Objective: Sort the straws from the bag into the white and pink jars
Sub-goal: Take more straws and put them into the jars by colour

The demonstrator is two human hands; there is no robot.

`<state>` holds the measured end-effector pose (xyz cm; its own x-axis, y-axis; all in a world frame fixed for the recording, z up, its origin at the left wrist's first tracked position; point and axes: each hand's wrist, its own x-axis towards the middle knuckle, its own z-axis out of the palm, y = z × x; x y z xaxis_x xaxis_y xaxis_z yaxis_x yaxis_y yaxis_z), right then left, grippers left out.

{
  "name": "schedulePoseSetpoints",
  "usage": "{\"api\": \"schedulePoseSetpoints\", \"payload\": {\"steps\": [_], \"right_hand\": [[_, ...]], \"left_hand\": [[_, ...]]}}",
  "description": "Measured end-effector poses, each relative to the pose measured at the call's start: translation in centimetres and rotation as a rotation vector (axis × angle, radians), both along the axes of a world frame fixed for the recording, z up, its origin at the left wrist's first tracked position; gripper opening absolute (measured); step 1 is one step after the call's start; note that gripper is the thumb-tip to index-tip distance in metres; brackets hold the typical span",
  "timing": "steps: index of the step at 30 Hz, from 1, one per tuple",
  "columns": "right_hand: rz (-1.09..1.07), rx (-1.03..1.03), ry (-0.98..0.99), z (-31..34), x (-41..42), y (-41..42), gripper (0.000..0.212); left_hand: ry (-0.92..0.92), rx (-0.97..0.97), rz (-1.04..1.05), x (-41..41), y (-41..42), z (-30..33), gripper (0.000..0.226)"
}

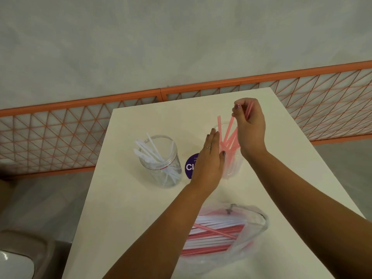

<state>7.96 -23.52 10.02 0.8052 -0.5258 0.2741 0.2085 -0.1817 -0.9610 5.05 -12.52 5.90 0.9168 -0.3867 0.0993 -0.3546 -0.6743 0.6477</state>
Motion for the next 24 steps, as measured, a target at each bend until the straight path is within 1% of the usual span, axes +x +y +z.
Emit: {"api": "schedulePoseSetpoints", "payload": {"steps": [5, 6, 10, 13, 15, 17, 19, 21, 24], "right_hand": [[-0.003, -0.049, 0.026, 0.3, -0.5, 0.0, 0.007], [-0.023, -0.086, 0.028, 0.3, -0.7, 0.0, 0.008], [-0.147, -0.351, 0.014, 0.3, -2.1, 0.4, 0.026], [-0.148, -0.493, -0.063, -0.7, -4.2, 1.3, 0.031], [-0.089, -0.526, -0.109, -1.8, -5.8, 2.2, 0.027], [0.009, -0.515, -0.108, -2.9, -7.7, 3.2, 0.021], [0.130, -0.487, -0.072, -4.1, -9.5, 4.2, 0.013], [0.272, -0.454, -0.017, -5.3, -11.2, 5.0, 0.013], [0.459, -0.516, 0.089, -7.6, -13.1, 5.9, 0.011]], "left_hand": [[0.041, 0.028, 0.029, 0.2, -0.2, -0.1, 0.061], [0.051, 0.015, 0.029, 0.2, -0.2, 0.0, 0.061], [0.074, -0.100, 0.033, -0.4, 0.5, 0.5, 0.056], [0.032, -0.230, 0.033, -1.8, 2.0, 0.6, 0.046], [-0.034, -0.281, 0.045, -2.9, 3.3, 0.1, 0.037], [-0.109, -0.270, 0.077, -4.0, 4.7, -0.8, 0.027], [-0.151, -0.236, 0.114, -5.1, 6.1, -1.8, 0.020], [-0.153, -0.199, 0.124, -6.7, 7.6, -2.9, 0.016], [-0.142, -0.122, 0.096, -8.9, 9.6, -4.7, 0.010]]}}
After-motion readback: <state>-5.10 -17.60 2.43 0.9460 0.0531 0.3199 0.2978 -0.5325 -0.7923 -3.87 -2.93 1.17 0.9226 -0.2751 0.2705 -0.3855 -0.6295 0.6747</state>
